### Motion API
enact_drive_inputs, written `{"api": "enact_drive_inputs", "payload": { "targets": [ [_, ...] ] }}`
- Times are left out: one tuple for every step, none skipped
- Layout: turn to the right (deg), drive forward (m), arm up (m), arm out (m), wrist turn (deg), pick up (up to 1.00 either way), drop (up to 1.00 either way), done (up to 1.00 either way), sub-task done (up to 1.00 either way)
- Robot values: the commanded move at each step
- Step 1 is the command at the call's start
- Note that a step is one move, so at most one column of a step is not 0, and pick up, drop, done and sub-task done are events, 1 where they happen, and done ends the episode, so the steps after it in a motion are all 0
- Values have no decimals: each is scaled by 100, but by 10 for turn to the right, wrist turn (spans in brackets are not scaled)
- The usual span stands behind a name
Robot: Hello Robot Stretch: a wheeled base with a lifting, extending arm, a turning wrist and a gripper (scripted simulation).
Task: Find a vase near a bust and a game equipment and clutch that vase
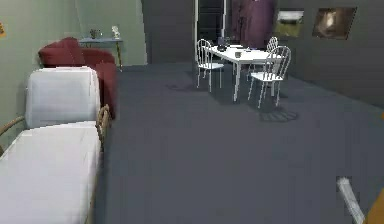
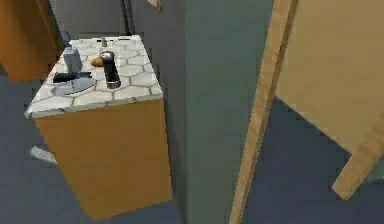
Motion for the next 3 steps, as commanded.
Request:
{"api": "enact_drive_inputs", "payload": {
  "targets": [
    [0, 60, 0, 0, 0, 0, 0, 0, 0],
    [-150, 0, 0, 0, 0, 0, 0, 0, 0],
    [0, 100, 0, 0, 0, 0, 0, 0, 0]
  ]
}}
